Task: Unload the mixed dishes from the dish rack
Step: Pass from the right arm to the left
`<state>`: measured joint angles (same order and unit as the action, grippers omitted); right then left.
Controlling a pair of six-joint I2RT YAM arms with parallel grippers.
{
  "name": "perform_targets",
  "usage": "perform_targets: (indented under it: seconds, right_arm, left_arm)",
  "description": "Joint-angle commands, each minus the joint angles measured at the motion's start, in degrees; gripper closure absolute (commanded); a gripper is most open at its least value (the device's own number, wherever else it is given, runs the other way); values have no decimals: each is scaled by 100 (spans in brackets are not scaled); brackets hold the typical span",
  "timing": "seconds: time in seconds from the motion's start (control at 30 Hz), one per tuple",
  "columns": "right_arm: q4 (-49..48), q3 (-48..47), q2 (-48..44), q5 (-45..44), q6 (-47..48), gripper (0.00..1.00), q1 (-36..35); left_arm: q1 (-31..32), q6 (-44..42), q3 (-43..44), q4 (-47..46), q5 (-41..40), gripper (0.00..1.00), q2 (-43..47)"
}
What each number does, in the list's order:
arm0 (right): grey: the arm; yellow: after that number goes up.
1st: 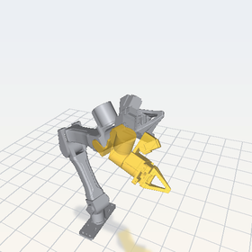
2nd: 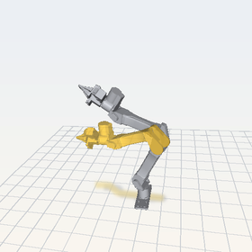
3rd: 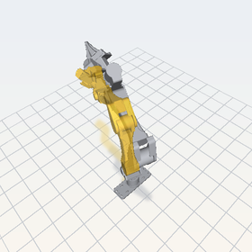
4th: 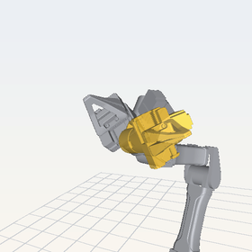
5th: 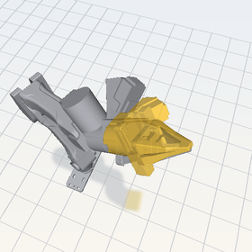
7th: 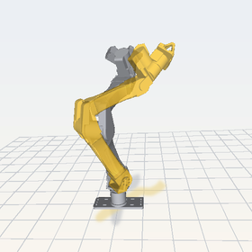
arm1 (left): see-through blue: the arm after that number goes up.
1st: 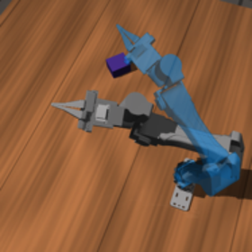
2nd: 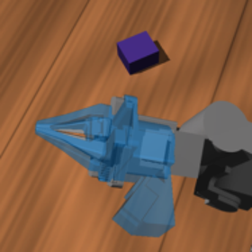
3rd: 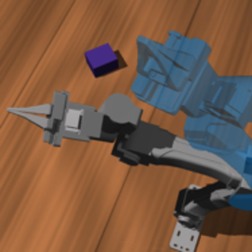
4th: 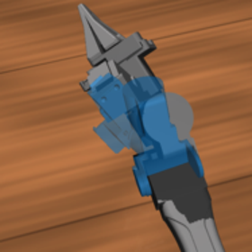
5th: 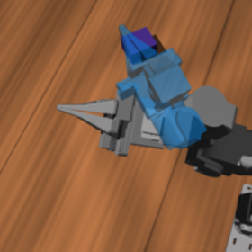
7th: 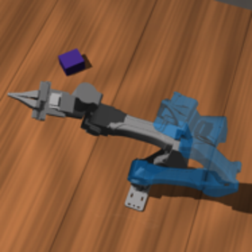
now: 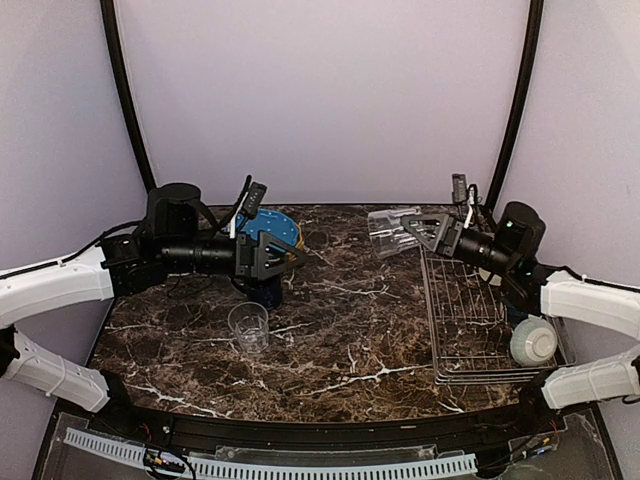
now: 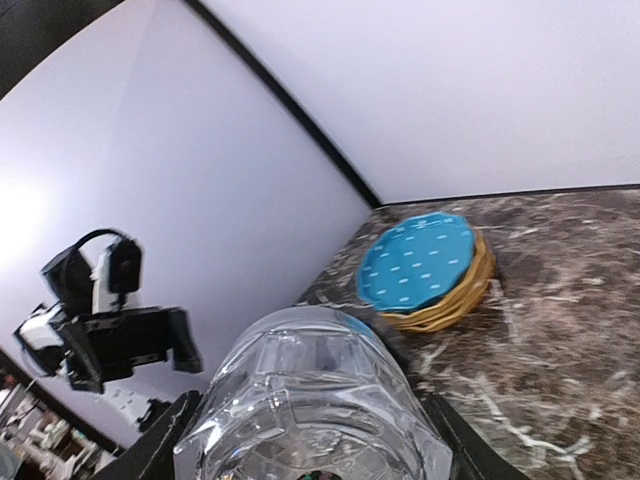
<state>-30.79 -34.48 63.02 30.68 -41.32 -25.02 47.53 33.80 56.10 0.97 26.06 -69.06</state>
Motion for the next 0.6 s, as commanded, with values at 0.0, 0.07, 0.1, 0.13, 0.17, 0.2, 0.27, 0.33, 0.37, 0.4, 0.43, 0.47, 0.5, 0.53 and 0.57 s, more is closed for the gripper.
perform_targets:
  seconds: [0.0,0.07,0.1,0.13,0.17,0.2,0.27,0.33,0.37,0.4,0.43,0.47,0.5,0.53,0.57]
  right_arm:
    - [-2080,-242,502,412,-603,100,-950]
    - [-2453,-384,815,443,-734,100,-1371]
    - [-2556,-472,948,417,-733,100,-1538]
    - [-2631,-579,1074,399,-704,100,-1685]
    - [-2702,-666,1203,389,-664,100,-1821]
    - [-2783,-749,1344,381,-627,100,-1927]
    - [-2862,-910,1636,370,-619,100,-2090]
    - [-3110,-1006,1984,411,-704,100,-2188]
    - [-3257,-1034,2124,442,-771,100,-2220]
    - [-3368,-1054,2239,456,-809,100,-2254]
    - [-3439,-1081,2349,457,-852,100,-2272]
    - [-3494,-1101,2445,461,-896,100,-2284]
    - [-3586,-1116,2545,476,-956,100,-2300]
    - [-3694,-1137,2643,508,-1023,100,-2310]
    - [-3784,-1158,2731,548,-1079,100,-2314]
  left_arm:
    - [16,879,-527,-2127,515,5,-43]
    - [15,1342,-795,-2951,668,6,-158]
    - [17,1437,-838,-3355,763,6,-195]
    - [19,1612,-903,-3515,814,6,-281]
    - [19,1682,-927,-3806,927,7,-326]
    - [20,1821,-967,-4030,975,7,-420]
    - [20,2038,-1037,-4380,1090,9,-546]
    - [15,2297,-1139,-4814,1154,11,-642]
    - [17,2381,-1177,-4961,1194,13,-669]
    - [17,2529,-1238,-5211,1224,16,-716]
    - [18,2594,-1289,-5326,1234,18,-757]
    - [19,2688,-1305,-5485,1254,22,-771]
    - [19,2721,-1328,-5529,1257,24,-792]
    - [20,2759,-1337,-5568,1258,31,-802]
    - [20,2776,-1351,-5575,1264,35,-809]
